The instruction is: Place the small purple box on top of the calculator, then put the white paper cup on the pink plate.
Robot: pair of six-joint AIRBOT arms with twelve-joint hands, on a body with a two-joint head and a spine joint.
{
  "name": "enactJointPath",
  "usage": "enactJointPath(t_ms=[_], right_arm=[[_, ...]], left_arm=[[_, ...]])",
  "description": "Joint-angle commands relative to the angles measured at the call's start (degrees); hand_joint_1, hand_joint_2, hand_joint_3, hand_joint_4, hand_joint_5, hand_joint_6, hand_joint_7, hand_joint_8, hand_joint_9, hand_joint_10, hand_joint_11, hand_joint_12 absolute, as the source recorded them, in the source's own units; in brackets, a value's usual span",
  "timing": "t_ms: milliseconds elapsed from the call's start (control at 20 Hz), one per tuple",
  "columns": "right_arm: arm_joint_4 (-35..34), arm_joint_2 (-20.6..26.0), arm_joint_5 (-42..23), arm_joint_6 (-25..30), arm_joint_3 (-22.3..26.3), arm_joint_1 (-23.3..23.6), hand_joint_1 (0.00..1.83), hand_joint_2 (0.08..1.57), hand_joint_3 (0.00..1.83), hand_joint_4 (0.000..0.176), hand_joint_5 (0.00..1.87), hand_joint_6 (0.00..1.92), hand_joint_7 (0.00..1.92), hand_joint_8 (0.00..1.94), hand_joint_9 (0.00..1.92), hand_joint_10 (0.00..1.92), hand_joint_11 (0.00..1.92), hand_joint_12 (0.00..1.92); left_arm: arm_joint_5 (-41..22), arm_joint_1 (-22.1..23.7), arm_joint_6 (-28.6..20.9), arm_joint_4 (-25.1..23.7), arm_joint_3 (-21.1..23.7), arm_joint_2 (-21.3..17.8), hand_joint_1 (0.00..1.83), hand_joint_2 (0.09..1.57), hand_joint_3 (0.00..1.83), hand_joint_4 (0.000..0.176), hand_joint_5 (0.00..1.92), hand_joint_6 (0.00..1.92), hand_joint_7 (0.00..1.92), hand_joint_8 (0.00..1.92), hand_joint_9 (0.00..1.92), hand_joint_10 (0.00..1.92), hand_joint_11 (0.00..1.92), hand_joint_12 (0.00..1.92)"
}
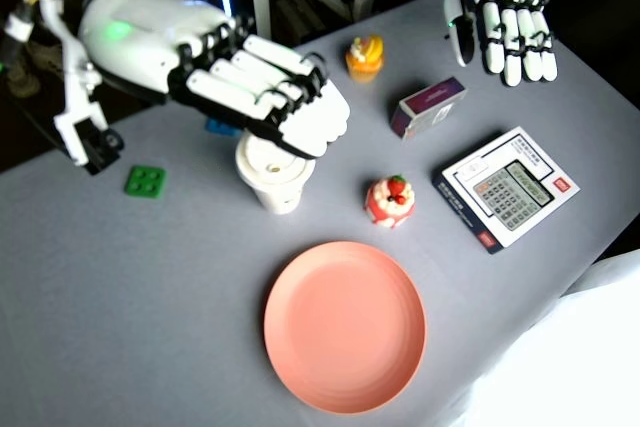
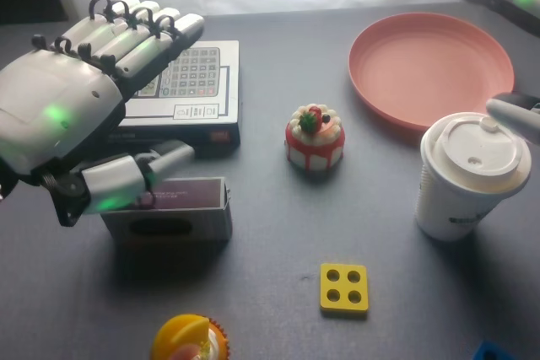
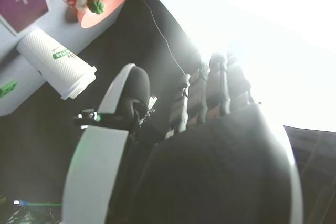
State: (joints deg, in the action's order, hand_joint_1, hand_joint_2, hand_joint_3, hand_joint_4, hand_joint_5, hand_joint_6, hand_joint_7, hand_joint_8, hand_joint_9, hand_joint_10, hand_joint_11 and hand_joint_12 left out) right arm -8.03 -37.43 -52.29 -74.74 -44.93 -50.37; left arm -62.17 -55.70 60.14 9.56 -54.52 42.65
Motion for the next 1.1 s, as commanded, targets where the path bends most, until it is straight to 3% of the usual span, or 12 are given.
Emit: enactJointPath(t_ms=[0, 100, 250, 350, 400, 600, 700, 800, 900, 950, 1000, 1050], right_arm=[[-0.07, -0.06, -7.11, -0.19, -0.23, 0.93, 0.22, 1.30, 0.04, 0.000, 0.00, 0.00, 0.00, 0.00, 0.00, 0.00, 0.00, 0.00], [-0.07, -0.06, -7.11, -0.19, -0.23, 0.93, 0.18, 1.30, 0.03, 0.000, 0.00, 0.00, 0.00, 0.00, 0.00, 0.00, 0.00, 0.00], [-0.08, -0.06, -7.11, -0.19, -0.23, 0.87, 0.23, 1.31, 0.03, 0.000, 0.00, 0.00, 0.00, 0.00, 0.00, 0.00, 0.00, 0.00], [-0.09, -0.06, -7.11, -0.19, -0.22, 0.84, 0.23, 1.31, 0.02, 0.000, 0.00, 0.00, 0.00, 0.00, 0.00, 0.00, 0.00, 0.00], [-0.17, -0.06, -7.12, -0.19, -0.23, 0.84, 0.21, 1.31, 0.02, 0.000, 0.00, 0.00, 0.00, 0.00, 0.00, 0.00, 0.00, 0.00], [-0.29, -0.06, -7.17, -0.19, -0.27, 0.83, 0.18, 1.30, 0.01, 0.000, 0.00, 0.00, 0.00, 0.00, 0.00, 0.00, 0.00, 0.00], [-0.40, -0.10, -7.22, -0.19, -0.27, 0.83, 0.19, 1.30, 0.01, 0.000, 0.00, 0.00, 0.00, 0.00, 0.00, 0.00, 0.00, 0.00], [-0.53, -0.12, -7.24, -0.19, -0.29, 0.76, 0.19, 1.31, 0.01, 0.000, 0.00, 0.00, 0.00, 0.00, 0.00, 0.00, 0.00, 0.00], [-0.58, -0.12, -7.24, -0.19, -0.37, 0.76, 0.23, 1.32, 0.01, 0.000, 0.00, 0.00, 0.00, 0.00, 0.00, 0.00, 0.00, 0.00], [-0.58, -0.12, -7.24, -0.19, -0.38, 0.76, 0.24, 1.32, 0.01, 0.000, 0.00, 0.00, 0.00, 0.00, 0.00, 0.00, 0.00, 0.00], [-0.59, -0.13, -7.24, -0.19, -0.41, 0.76, 0.25, 1.32, 0.01, 0.000, 0.00, 0.00, 0.00, 0.00, 0.00, 0.00, 0.00, 0.00], [-0.63, -0.18, -7.24, -0.19, -0.45, 0.76, 0.24, 1.32, 0.01, 0.000, 0.00, 0.00, 0.00, 0.00, 0.00, 0.00, 0.00, 0.00]], left_arm=[[-7.18, 0.95, 0.11, -0.65, -0.09, 0.32, 0.38, 1.20, 0.02, 0.009, 0.02, 0.01, 0.00, 0.00, 0.00, 0.00, 0.01, 0.00], [-7.08, 0.94, 0.11, -0.65, -0.08, 0.23, 0.39, 1.20, 0.02, 0.019, 0.00, 0.00, 0.00, 0.00, 0.00, 0.00, 0.00, 0.00], [-6.84, 0.76, 0.11, -0.66, -0.01, 0.16, 0.56, 1.15, 0.00, 0.024, 0.02, 0.01, 0.00, 0.00, 0.00, 0.00, 0.00, 0.00], [-6.31, 0.18, 0.11, -0.66, 0.39, -0.42, 0.66, 1.08, 0.00, 0.005, 0.01, 0.00, 0.01, 0.00, 0.00, 0.00, 0.00, 0.00], [-6.18, -0.13, 0.11, -0.65, 0.54, -0.66, 0.69, 1.06, 0.00, 0.009, 0.00, 0.00, 0.02, 0.01, 0.00, 0.00, 0.00, 0.00], [-2.51, -1.20, 0.10, -0.15, 0.43, -0.89, 0.69, 0.98, 0.00, 0.000, 0.00, 0.00, 0.02, 0.00, 0.01, 0.00, 0.03, 0.02], [0.30, -1.31, 0.10, -0.14, 0.05, -0.34, 0.62, 0.96, 0.00, 0.046, 0.00, 0.00, 0.04, 0.01, 0.03, 0.01, 0.06, 0.03], [3.08, -1.32, 0.10, 0.42, -0.99, 1.01, 0.65, 0.96, 0.00, 0.025, 0.03, 0.01, 0.07, 0.01, 0.06, 0.02, 0.08, 0.05], [5.40, -1.31, 0.08, 1.60, -2.09, 2.23, 0.67, 0.95, 0.00, 0.046, 0.02, 0.00, 0.06, 0.01, 0.04, 0.01, 0.05, 0.04], [6.86, -1.31, 0.07, 1.81, -2.60, 2.85, 0.69, 0.96, 0.00, 0.044, 0.02, 0.00, 0.05, 0.00, 0.02, 0.00, 0.02, 0.04], [7.93, -1.30, 0.07, 1.84, -3.00, 3.36, 0.72, 0.97, 0.00, 0.044, 0.02, 0.01, 0.05, 0.01, 0.02, 0.01, 0.00, 0.27], [8.91, -1.28, 0.07, 2.08, -3.40, 3.81, 0.75, 0.99, 0.01, 0.036, 0.02, 0.00, 0.06, 0.00, 0.01, 0.00, 0.00, 0.29]])
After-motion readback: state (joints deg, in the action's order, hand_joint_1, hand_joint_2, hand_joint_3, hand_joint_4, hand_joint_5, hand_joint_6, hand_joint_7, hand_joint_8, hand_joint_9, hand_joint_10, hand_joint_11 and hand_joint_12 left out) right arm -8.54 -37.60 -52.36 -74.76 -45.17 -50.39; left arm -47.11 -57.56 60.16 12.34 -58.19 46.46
